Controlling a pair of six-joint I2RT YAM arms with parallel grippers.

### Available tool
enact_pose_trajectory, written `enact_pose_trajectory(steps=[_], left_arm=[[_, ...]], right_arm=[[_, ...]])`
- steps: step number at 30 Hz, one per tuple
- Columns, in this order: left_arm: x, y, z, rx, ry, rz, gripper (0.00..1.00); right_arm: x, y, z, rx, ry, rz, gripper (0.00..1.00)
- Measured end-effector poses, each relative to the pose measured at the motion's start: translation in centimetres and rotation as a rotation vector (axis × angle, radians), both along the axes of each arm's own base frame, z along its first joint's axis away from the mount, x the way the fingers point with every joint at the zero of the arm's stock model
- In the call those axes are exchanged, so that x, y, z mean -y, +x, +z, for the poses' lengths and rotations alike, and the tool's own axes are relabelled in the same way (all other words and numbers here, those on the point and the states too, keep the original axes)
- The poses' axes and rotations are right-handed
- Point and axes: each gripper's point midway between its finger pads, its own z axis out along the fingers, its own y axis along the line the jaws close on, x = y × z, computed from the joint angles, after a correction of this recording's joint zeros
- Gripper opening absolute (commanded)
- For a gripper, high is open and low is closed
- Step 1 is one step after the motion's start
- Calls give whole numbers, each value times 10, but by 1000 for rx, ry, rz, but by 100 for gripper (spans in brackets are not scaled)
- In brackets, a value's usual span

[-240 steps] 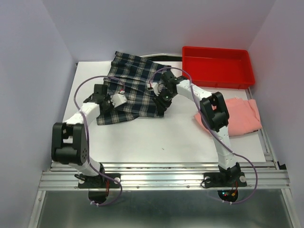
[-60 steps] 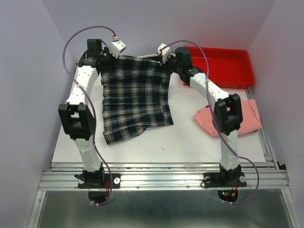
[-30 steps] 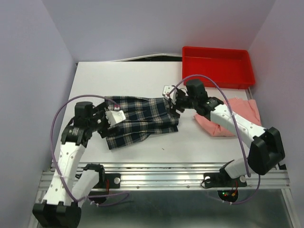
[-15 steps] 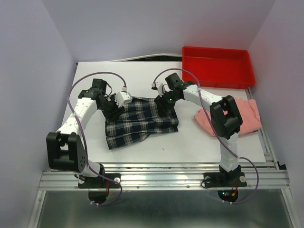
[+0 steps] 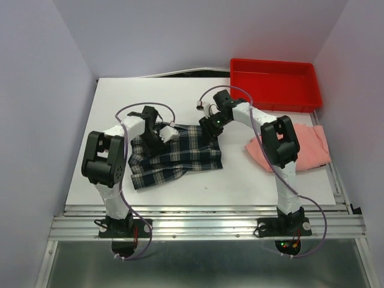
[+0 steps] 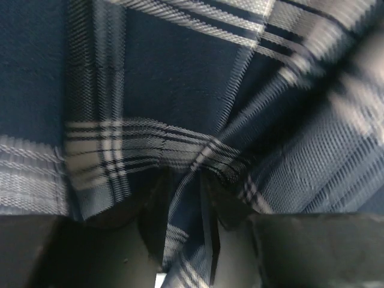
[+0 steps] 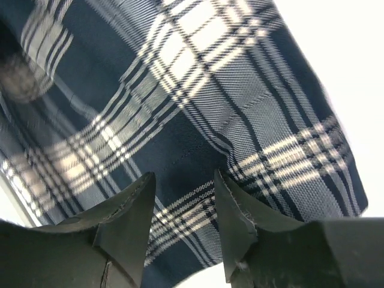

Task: Fold and stack the skirts
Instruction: Fold the skirt

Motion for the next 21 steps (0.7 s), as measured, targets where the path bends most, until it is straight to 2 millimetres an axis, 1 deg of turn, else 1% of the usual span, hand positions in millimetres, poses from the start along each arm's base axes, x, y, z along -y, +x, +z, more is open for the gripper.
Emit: enact_pose_trajectory(steps=[1,3,5,6,7,8,9,10,11,13,14,15,17,18,19,20,21], left_arm=[[-2,6,0,-18,4,30,33],[-6,32,0,6,16,85,32],[-8,54,1,6,17,135,33],[-7,70,2,20,12,151,34],[-5,85,4,33,6,163,41],[0,108,7,61,-9,178,46],[6,129,8,93,-25,190,51],[13,151,13,124,-44,193,58],[20,174,16,161,-63,202,61],[31,208,25,222,-101,222,69],[39,230,34,271,-142,231,75],[44,242,43,304,-178,241,77],[50,246,61,320,-259,283,79],[50,243,74,318,-313,319,79],[48,241,84,322,-347,346,78],[39,236,107,337,-426,415,76],[29,231,120,340,-464,461,74]], right_arm=[[1,-3,-2,-2,0,4,49],[4,-14,-1,-10,5,11,49],[7,-29,-2,-31,19,20,48],[9,-37,0,-45,26,24,48],[9,-46,0,-57,34,32,48],[9,-55,0,-74,45,42,50],[8,-59,1,-80,52,48,50],[6,-65,1,-85,63,58,52],[2,-72,3,-89,73,74,52],[-5,-80,6,-90,84,98,54],[-10,-84,9,-95,92,107,58],[-13,-85,10,-100,96,108,61],[-17,-87,14,-106,99,109,62],[-19,-86,17,-106,101,102,62],[-23,-80,24,-98,106,86,62],[-27,-73,32,-81,112,69,61],[-31,-65,40,-63,118,49,61]])
